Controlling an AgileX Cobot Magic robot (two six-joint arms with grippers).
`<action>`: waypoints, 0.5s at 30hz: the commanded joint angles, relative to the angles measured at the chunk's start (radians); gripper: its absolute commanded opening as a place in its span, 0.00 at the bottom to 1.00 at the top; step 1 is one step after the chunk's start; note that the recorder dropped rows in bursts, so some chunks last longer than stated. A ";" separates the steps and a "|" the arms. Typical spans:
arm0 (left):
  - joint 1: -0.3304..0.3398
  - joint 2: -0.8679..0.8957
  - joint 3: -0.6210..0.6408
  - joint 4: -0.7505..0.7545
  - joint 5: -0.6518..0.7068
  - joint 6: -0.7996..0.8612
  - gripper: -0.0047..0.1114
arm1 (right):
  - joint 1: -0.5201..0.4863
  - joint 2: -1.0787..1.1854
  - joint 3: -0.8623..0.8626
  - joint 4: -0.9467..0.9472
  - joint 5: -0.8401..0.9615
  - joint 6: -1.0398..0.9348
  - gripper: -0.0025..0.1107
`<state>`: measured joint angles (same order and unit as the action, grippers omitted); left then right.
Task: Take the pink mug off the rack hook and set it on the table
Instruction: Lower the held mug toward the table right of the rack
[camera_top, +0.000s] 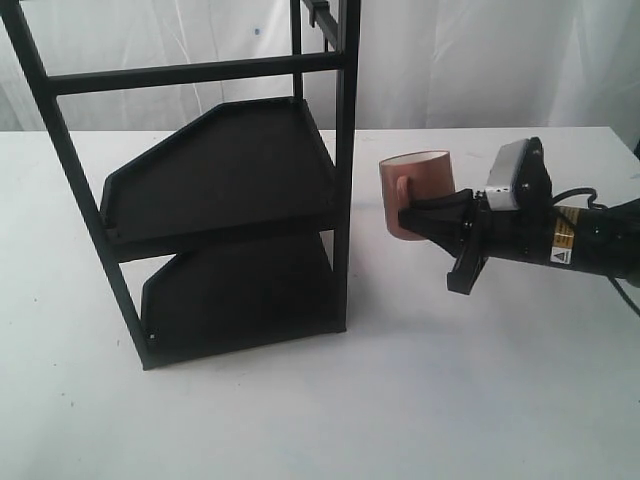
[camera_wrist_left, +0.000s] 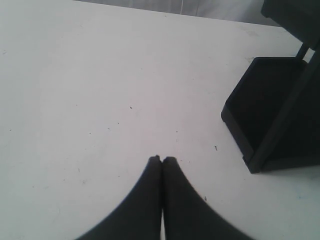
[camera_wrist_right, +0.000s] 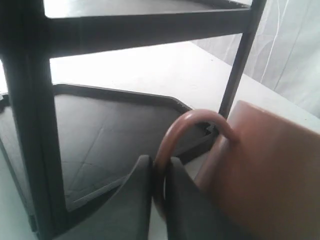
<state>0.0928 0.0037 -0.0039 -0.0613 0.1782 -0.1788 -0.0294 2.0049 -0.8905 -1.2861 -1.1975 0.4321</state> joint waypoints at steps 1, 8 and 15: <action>-0.008 -0.004 0.004 -0.006 -0.001 0.001 0.04 | -0.001 0.021 -0.040 0.027 -0.024 -0.025 0.02; -0.008 -0.004 0.004 -0.006 -0.001 0.001 0.04 | -0.001 0.081 -0.075 0.027 -0.024 -0.015 0.02; -0.008 -0.004 0.004 -0.006 -0.001 0.001 0.04 | -0.001 0.132 -0.085 0.039 -0.024 -0.012 0.02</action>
<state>0.0928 0.0037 -0.0039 -0.0613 0.1782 -0.1788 -0.0294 2.1294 -0.9604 -1.2631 -1.1975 0.4250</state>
